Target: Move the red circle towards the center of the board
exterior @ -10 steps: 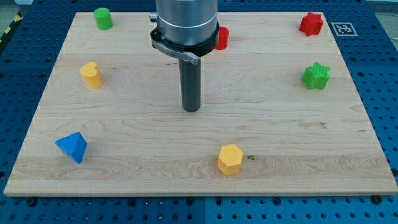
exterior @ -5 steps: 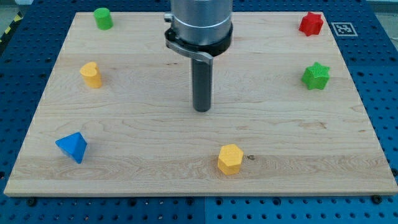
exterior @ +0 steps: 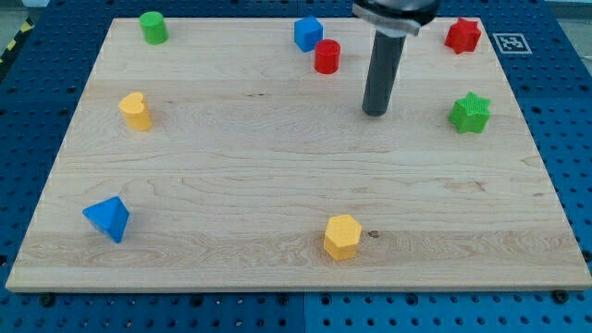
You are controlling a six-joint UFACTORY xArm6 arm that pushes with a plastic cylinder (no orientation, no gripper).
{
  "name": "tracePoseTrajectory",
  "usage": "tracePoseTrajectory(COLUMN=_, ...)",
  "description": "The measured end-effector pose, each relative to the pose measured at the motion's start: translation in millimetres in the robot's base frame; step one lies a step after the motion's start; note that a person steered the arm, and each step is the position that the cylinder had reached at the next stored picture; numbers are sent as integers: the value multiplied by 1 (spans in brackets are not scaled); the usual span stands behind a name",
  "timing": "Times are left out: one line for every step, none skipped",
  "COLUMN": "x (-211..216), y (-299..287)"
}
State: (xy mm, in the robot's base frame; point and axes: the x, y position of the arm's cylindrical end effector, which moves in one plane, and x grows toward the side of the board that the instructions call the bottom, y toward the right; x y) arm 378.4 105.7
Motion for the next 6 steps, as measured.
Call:
tracePoseTrajectory(x=-19, y=22)
tracePoseTrajectory(x=-54, y=29)
tracePoseTrajectory(x=-85, y=19)
tracePoseTrajectory(x=-105, y=-14)
tracePoseTrajectory(x=-113, y=-24)
tracePoseTrajectory(x=-102, y=-46)
